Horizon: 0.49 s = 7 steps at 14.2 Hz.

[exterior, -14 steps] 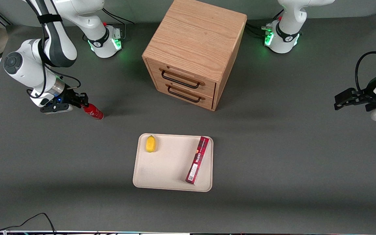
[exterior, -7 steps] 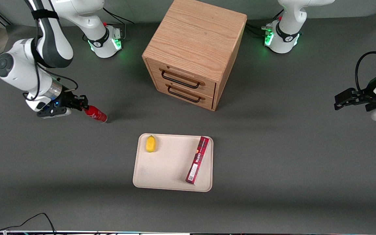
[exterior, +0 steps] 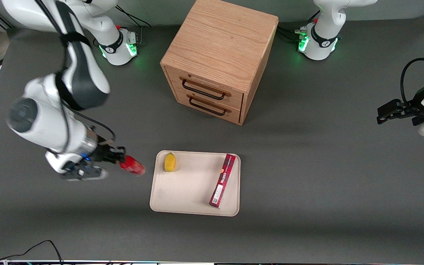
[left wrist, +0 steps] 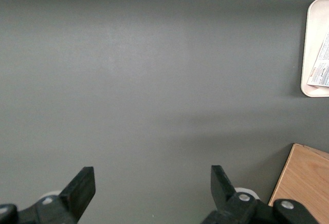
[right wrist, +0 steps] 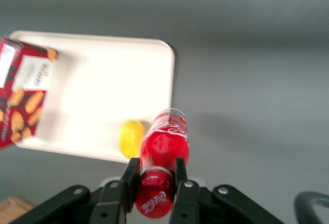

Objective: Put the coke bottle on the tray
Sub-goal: 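Lift the bottle and carry it over the cream tray beside the lemon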

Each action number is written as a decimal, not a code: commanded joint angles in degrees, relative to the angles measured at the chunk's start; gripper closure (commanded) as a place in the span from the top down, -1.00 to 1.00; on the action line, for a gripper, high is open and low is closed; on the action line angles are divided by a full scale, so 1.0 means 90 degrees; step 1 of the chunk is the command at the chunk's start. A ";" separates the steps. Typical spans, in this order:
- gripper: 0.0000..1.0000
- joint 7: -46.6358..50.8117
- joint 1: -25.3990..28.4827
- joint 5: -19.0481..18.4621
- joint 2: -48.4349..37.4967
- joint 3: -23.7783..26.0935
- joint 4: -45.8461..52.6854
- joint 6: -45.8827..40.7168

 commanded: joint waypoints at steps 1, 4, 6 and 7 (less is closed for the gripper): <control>-1.00 0.0620 0.0459 0.0059 0.1190 -0.0272 0.1630 -0.0378; -1.00 0.0759 0.0607 0.0078 0.1661 -0.0420 0.1907 -0.0029; -1.00 0.0759 0.0607 0.0088 0.1866 -0.0420 0.1878 0.0246; -1.00 0.0768 0.0607 0.0088 0.1915 -0.0420 0.1887 0.0256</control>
